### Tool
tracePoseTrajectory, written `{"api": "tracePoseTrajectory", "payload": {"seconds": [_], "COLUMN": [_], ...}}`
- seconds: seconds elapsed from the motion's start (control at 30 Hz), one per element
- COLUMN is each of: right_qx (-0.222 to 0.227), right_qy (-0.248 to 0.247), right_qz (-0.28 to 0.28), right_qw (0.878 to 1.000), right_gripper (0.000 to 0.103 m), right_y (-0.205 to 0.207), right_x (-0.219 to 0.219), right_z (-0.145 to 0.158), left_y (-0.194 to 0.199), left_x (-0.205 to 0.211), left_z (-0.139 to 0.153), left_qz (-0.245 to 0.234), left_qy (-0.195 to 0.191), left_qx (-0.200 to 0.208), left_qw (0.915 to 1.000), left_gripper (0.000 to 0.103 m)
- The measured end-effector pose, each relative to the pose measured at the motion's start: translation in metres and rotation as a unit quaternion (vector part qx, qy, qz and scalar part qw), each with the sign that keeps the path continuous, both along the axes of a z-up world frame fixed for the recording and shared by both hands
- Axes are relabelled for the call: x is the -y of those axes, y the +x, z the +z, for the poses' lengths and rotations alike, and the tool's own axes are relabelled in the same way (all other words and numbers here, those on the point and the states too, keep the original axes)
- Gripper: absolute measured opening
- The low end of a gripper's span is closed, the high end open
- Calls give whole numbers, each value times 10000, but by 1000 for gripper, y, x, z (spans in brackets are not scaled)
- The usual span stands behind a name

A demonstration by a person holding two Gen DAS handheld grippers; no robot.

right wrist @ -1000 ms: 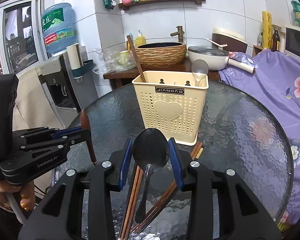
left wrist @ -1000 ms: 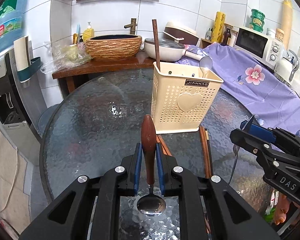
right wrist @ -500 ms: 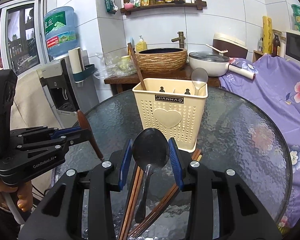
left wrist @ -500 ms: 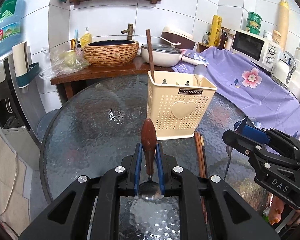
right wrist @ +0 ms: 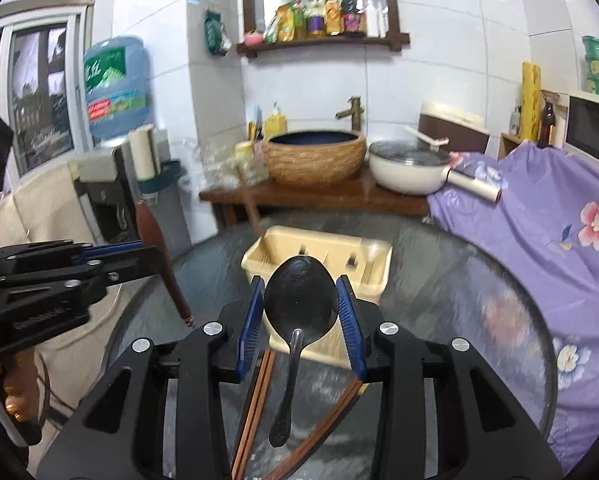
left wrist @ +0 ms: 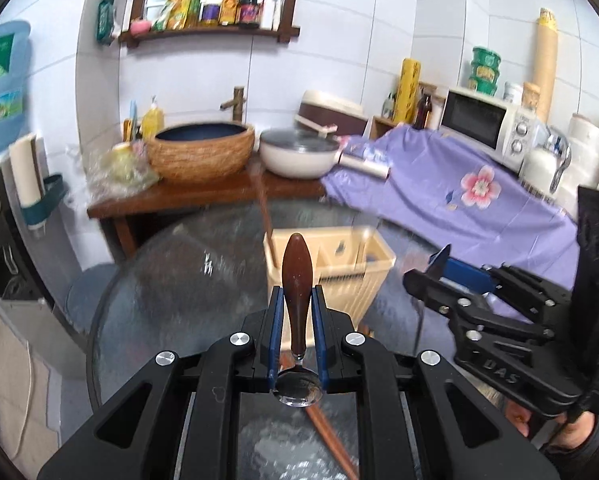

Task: Organize utensils
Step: 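Lower the wooden-handled spoon into the holder with the left tool while the right tool drops its spoon in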

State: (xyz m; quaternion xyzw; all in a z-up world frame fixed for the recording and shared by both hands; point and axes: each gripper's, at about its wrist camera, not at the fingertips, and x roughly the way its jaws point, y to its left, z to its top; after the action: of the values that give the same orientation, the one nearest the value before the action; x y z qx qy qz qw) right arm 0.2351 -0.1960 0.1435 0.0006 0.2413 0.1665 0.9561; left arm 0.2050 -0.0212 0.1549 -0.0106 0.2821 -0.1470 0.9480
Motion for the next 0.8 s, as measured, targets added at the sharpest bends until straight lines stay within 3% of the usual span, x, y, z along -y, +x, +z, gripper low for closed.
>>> {"api": "tracePoseTrajectory", "payload": {"seconds": [0.2, 0.33, 0.47, 0.8], "right_qx": [249, 563, 718, 798], "right_qy": [165, 174, 17, -266], "right_qz": [-331, -602, -816, -882], "right_qw": [9990, 9964, 9941, 9925], "right_gripper": [37, 37, 37, 38], "right_y": [41, 71, 95, 104], "right_x": [7, 9, 5, 2], "right_z": [43, 67, 63, 8], "left_y": [34, 59, 84, 102], "left_x": [11, 20, 28, 31], "left_z": [56, 75, 65, 10], "left_qz": [237, 439, 582, 575], "left_qy": [-174, -180, -209, -127], "left_qx": [345, 494, 419, 99], "left_qw": [9990, 9977, 9972, 9982], "left_gripper": [14, 14, 14, 14]}}
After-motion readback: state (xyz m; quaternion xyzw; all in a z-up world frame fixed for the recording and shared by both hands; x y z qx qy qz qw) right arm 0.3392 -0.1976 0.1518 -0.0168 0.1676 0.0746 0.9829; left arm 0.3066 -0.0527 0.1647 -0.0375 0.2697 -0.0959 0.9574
